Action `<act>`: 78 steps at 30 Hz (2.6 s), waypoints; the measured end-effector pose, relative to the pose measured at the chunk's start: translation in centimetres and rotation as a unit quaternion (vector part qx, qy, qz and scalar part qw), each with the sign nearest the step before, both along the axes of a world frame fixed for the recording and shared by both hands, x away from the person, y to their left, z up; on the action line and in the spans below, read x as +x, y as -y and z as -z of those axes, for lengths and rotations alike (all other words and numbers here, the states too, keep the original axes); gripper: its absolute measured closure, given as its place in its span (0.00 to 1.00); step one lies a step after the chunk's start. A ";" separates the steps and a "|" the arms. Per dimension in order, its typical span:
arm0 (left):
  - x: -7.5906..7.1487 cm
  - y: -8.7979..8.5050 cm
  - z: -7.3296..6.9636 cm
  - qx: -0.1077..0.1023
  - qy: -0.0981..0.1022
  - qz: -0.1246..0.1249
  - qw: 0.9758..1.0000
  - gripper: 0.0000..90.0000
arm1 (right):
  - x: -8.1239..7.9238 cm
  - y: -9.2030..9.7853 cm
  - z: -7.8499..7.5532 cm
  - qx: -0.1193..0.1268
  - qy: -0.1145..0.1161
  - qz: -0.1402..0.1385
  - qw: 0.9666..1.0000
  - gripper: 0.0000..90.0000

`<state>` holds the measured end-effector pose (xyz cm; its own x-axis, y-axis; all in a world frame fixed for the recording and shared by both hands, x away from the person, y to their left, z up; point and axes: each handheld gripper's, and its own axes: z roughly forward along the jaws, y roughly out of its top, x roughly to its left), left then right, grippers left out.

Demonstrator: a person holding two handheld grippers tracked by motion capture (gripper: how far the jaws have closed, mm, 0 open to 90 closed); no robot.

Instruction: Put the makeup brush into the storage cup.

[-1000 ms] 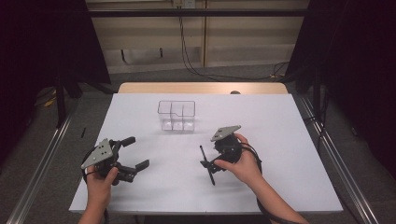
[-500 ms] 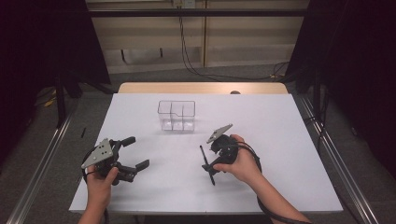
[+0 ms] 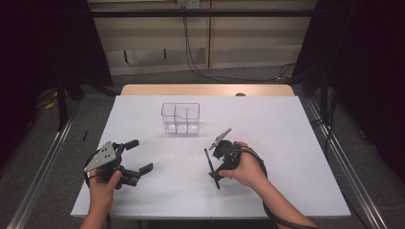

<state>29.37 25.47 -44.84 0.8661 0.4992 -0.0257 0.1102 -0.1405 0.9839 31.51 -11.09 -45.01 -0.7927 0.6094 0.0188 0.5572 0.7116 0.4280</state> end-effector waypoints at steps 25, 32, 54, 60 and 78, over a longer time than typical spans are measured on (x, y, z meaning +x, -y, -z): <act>0.2 -0.1 0.0 -0.001 -0.003 -0.005 1.000 0.00 | 0.0 -0.1 0.3 0.010 -0.009 0.008 1.000 0.18; 0.2 -0.2 0.0 -0.003 -0.003 -0.006 1.000 0.00 | -0.6 -1.5 1.0 -0.008 -0.014 -0.021 1.000 0.30; 0.2 0.0 0.0 -0.002 -0.004 -0.005 1.000 0.00 | -0.3 0.1 0.1 -0.041 -0.053 0.039 0.997 0.94; 0.2 0.0 0.0 -0.003 -0.005 -0.006 1.000 0.00 | -0.2 -0.3 0.0 -0.055 -0.054 0.036 0.996 0.94; 0.3 0.0 0.0 -0.002 -0.005 -0.003 1.000 0.00 | -0.3 1.1 0.2 0.022 -0.059 0.058 0.996 0.94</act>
